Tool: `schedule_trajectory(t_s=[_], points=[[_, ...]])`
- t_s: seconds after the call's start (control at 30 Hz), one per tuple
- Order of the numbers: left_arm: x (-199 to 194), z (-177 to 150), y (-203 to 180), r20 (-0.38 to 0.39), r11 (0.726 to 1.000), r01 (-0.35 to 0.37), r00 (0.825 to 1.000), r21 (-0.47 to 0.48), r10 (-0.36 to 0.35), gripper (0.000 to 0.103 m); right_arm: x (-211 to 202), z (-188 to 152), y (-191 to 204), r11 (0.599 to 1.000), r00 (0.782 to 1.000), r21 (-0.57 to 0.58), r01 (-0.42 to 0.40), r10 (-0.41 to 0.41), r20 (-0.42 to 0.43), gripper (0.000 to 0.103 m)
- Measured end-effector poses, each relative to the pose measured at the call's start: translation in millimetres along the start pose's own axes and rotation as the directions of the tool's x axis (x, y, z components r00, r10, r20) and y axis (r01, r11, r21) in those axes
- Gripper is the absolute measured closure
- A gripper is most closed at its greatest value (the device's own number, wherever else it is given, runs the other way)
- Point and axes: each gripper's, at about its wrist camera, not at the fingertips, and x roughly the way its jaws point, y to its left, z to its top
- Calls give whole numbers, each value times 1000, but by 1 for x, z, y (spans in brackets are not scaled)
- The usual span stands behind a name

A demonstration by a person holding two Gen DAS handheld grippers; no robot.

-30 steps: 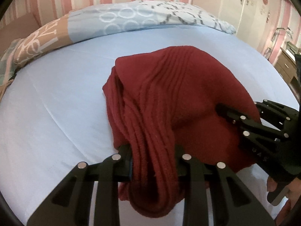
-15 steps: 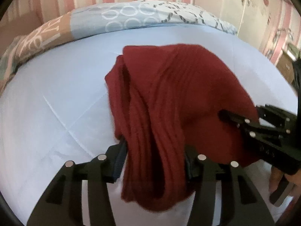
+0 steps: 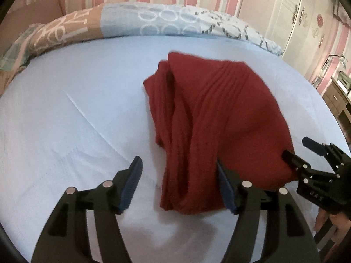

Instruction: Fold small clothes

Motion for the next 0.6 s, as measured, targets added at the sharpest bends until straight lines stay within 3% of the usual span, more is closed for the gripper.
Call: schedule_trajectory(t_s=[0.27, 0.53, 0.6], points=[[16, -18, 16, 21, 1000, -1, 1000, 20, 1, 17, 8, -9, -2, 1000, 1000, 9, 3, -3, -3, 29], [4, -13, 10, 62, 999, -30, 998, 35, 28, 17, -7, -5, -1, 998, 998, 58, -26, 23, 51, 29], [-6, -12, 9, 80, 999, -33, 996, 24, 31, 17, -19, -3, 3, 996, 996, 72, -51, 46, 77, 25]])
